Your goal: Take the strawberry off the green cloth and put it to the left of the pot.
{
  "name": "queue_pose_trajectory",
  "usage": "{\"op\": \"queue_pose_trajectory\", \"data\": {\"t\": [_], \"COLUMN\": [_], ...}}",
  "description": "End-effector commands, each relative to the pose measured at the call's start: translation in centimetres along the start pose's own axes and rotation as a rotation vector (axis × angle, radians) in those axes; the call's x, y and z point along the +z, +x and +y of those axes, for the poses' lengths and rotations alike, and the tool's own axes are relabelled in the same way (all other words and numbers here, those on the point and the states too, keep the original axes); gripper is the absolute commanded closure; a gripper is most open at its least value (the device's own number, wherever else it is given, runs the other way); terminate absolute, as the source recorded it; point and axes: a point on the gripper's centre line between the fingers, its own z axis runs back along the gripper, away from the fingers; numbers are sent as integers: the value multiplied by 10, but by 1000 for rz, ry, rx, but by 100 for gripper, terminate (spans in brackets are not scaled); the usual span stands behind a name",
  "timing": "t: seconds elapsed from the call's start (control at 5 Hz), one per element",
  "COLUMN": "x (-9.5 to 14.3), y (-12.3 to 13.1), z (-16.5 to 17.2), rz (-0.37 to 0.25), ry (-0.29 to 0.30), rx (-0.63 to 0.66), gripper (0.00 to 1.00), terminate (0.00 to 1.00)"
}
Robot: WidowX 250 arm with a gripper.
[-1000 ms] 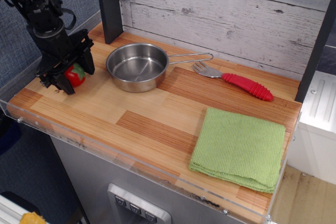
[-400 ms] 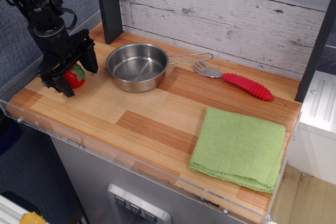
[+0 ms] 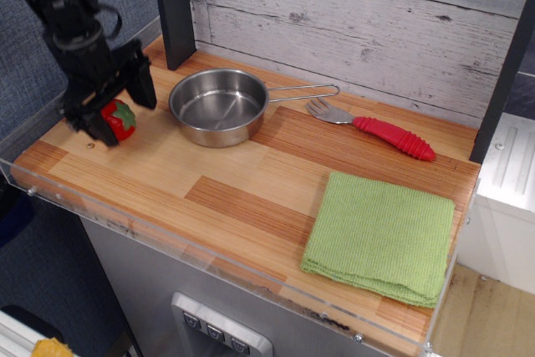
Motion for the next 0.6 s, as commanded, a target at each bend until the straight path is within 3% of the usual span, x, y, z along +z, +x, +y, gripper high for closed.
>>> {"op": "queue_pose_trajectory", "data": {"t": [0.0,0.4], "x": [71,103], "y": [-19,-47], "z": [-23,-30], "rz": [-73,-79], "ry": [-136,-183], "rx": [-84,-156], "gripper": [0,0], "terminate": [0,0]}}
